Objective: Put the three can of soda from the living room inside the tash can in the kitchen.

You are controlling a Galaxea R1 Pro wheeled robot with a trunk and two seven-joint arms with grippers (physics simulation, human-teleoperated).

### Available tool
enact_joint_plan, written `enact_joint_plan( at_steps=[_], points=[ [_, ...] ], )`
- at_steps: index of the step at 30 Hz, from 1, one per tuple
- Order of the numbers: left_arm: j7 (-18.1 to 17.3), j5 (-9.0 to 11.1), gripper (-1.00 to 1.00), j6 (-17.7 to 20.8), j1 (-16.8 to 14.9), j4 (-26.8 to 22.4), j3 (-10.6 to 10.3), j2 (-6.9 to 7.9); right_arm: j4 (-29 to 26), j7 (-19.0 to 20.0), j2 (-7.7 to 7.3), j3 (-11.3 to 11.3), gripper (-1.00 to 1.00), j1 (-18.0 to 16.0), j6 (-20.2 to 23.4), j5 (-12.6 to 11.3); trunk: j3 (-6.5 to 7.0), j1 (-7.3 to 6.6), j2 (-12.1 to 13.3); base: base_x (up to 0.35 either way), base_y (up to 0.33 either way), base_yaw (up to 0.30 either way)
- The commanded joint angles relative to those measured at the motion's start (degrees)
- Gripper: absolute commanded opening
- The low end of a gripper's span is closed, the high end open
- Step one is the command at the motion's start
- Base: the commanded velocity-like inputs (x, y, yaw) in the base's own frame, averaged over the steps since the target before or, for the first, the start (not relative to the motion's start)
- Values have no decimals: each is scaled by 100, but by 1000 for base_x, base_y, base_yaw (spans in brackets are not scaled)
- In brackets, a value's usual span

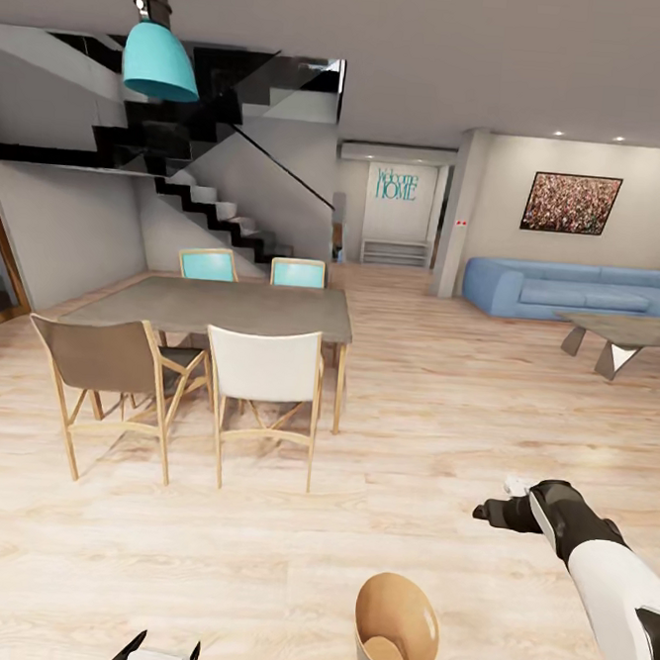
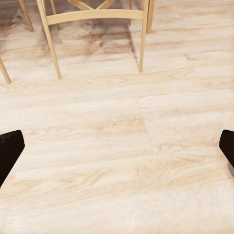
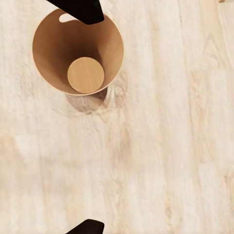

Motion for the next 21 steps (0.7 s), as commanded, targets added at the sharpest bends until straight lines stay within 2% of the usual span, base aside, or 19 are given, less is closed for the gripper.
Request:
enact_joint_plan(
  at_steps=[1, 21],
  points=[
    [0, 0, 100, 0, 0, 0, 0, 1, 0, 0, 3, 0, 100, 0, -1, 0, -18, 23, -42, 0, 0, 0],
    [0, -5, 100, 1, 0, 6, 0, -1, 0, 0, 15, 1, 100, 0, -5, -1, -377, 462, -844, 0, 0, 0]
  ],
)
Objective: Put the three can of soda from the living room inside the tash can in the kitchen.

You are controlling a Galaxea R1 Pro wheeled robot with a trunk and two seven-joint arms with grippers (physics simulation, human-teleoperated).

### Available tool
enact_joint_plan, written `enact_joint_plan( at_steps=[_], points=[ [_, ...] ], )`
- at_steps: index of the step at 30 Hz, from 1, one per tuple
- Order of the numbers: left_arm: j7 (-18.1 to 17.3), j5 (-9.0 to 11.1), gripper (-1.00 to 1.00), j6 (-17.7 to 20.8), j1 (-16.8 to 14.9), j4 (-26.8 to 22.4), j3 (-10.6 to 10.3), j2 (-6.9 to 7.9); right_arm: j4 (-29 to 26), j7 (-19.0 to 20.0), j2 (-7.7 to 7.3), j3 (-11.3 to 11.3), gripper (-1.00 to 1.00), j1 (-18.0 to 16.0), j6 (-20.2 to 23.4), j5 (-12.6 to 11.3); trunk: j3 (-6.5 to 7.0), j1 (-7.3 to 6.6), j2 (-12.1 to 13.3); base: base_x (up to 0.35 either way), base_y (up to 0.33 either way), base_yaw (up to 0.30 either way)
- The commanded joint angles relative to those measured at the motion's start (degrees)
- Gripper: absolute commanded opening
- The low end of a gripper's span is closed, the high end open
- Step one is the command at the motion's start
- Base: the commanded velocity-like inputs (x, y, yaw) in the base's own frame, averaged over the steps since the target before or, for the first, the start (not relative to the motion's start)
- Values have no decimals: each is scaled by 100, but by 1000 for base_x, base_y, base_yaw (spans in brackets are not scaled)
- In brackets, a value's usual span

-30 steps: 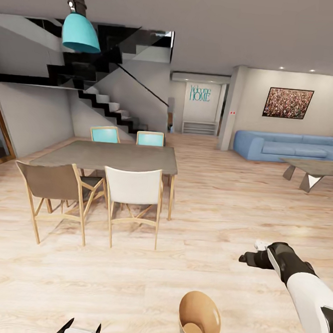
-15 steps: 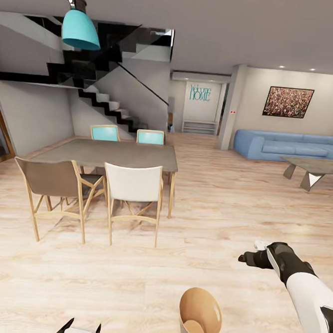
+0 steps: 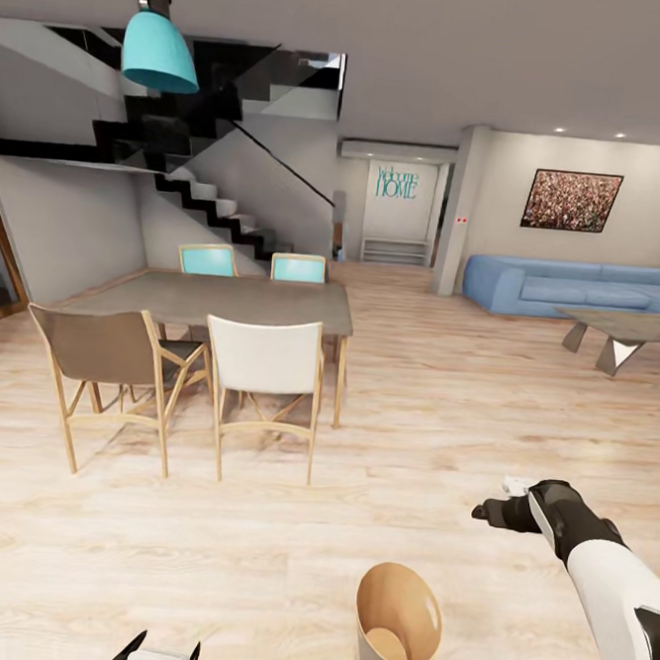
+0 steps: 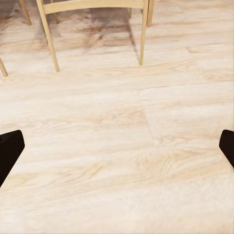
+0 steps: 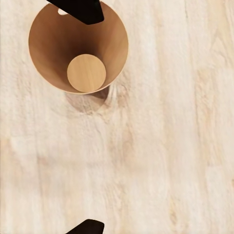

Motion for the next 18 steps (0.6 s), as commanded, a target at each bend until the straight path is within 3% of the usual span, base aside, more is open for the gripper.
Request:
enact_joint_plan(
  at_steps=[1, 16, 18],
  points=[
    [0, -1, 100, 0, 0, 1, -2, 0, 2, 0, 0, 0, 100, 0, 0, -1, -18, 23, -42, 0, 0, 0],
    [0, -3, 100, 5, 0, 2, -1, -2, 23, -2, 4, 7, 100, 0, 0, -1, -288, 352, -643, 0, 0, 0],
    [0, -4, 100, 7, 0, 3, -1, -2, 29, -6, 62, 14, 100, 0, -4, 14, -324, 396, -723, 0, 0, 0]
  ],
)
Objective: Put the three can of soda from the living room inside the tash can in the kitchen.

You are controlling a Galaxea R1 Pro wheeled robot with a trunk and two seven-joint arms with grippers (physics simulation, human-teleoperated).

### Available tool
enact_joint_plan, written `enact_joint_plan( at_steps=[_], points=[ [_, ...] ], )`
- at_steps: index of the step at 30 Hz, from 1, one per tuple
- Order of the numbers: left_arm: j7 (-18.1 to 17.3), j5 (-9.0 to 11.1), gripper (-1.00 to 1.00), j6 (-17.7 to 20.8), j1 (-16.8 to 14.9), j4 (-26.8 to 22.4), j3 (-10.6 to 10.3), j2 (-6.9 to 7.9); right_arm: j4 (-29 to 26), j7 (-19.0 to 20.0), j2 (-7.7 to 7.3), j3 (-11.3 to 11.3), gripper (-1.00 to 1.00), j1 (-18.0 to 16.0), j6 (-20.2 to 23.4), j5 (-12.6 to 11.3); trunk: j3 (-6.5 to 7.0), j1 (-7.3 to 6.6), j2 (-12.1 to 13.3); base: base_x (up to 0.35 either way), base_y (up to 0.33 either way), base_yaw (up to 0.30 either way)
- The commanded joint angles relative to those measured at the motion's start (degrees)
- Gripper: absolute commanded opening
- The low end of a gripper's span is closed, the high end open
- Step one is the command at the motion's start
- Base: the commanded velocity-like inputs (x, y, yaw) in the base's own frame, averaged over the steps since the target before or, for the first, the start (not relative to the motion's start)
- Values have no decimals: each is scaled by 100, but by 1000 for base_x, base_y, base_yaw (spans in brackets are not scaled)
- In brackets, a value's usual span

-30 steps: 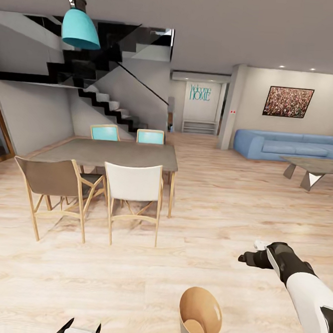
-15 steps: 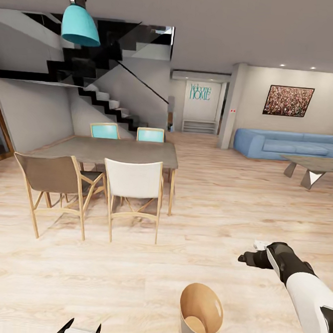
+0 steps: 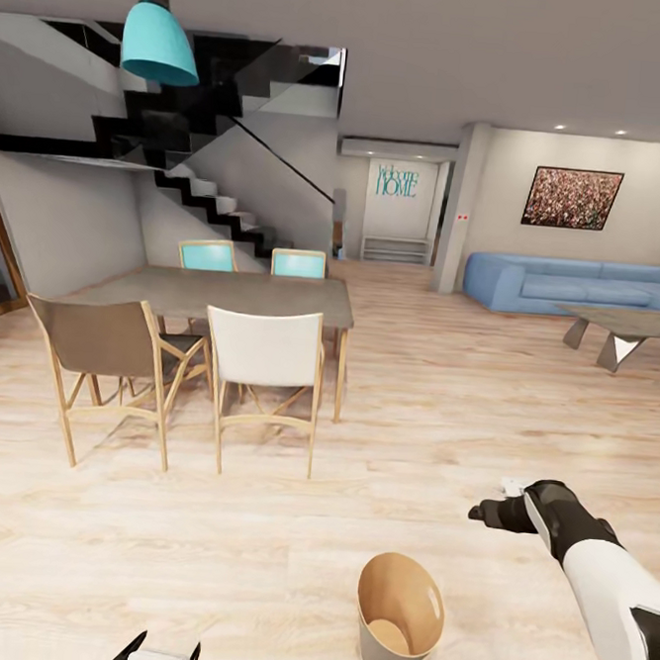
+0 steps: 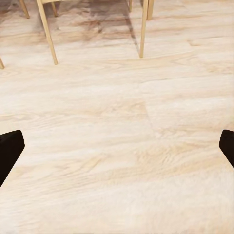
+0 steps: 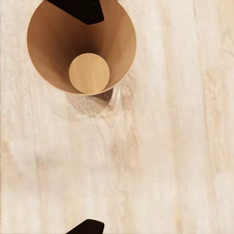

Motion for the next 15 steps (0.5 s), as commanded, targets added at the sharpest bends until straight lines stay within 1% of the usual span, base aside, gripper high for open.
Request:
enact_joint_plan(
  at_steps=[1, 5, 9, 15],
  points=[
    [0, 0, 100, 0, 0, 0, 0, 0, 3, -1, 23, 13, 100, 0, 0, 20, -18, 23, -42, 0, 0, 0],
    [0, 0, 100, 1, 0, 0, -1, 0, 22, -2, 84, 93, 100, 0, 2, 120, -90, 110, -202, 0, 0, 0],
    [0, 0, 100, -1, 0, 0, 1, 0, 43, -2, 181, 176, 100, 0, 3, 232, -162, 198, -362, 0, 0, 0],
    [0, 0, 100, -2, 0, 0, -2, 0, 58, -8, 254, 219, 100, 0, 4, 288, -270, 330, -603, 0, 0, 0]
  ],
)
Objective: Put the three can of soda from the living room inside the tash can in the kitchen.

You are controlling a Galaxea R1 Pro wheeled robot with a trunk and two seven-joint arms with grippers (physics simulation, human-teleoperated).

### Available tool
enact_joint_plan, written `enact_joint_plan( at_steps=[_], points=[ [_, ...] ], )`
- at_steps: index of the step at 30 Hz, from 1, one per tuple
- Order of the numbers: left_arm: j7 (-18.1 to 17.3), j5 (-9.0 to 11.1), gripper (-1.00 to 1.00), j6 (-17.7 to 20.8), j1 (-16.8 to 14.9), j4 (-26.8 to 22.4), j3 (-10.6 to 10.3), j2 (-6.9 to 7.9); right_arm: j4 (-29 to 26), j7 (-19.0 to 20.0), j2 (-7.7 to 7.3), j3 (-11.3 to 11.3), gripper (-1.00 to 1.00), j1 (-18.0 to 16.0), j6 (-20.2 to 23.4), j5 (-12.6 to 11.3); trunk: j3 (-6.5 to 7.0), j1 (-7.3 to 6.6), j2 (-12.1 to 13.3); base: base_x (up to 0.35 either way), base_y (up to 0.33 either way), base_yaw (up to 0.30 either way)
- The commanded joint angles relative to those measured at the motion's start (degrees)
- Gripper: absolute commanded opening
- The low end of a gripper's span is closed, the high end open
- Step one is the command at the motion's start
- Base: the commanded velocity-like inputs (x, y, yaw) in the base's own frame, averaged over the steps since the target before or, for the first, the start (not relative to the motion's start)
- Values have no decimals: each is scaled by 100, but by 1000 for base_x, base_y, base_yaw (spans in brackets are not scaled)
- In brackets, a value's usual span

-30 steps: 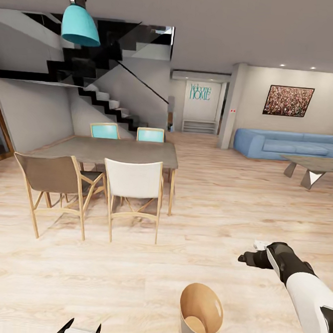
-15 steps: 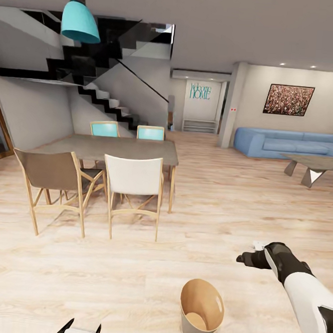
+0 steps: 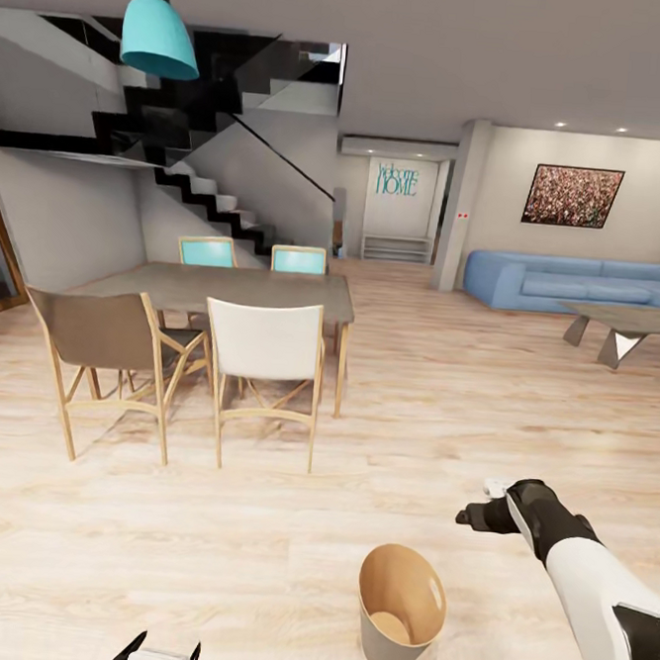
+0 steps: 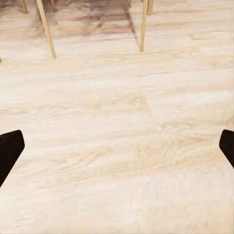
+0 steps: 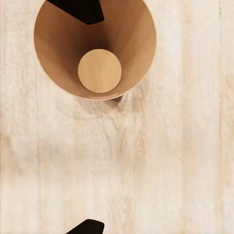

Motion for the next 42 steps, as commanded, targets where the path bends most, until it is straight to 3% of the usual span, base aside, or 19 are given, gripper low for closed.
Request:
enact_joint_plan(
  at_steps=[1, 20, 31, 42],
  points=[
    [0, 0, 100, 1, 0, 0, 1, 0, 2, -1, 9, 4, 100, 0, 0, 7, -18, 23, -42, 0, 0, 0],
    [-8, 0, 100, 3, 0, 0, 0, 0, 9, -4, 63, 21, 100, 0, 0, 34, -360, 440, -804, 0, 0, 0],
    [-3, 12, 100, -7, 0, -2, 6, 1, 9, -4, 63, 21, 100, 0, -5, 28, -360, 440, -804, 11, 0, 0],
    [-4, 9, 100, 1, 0, -6, 3, 1, 9, -4, 63, 21, 100, 0, -8, 26, -360, 440, -804, 181, 0, 0]
  ],
)
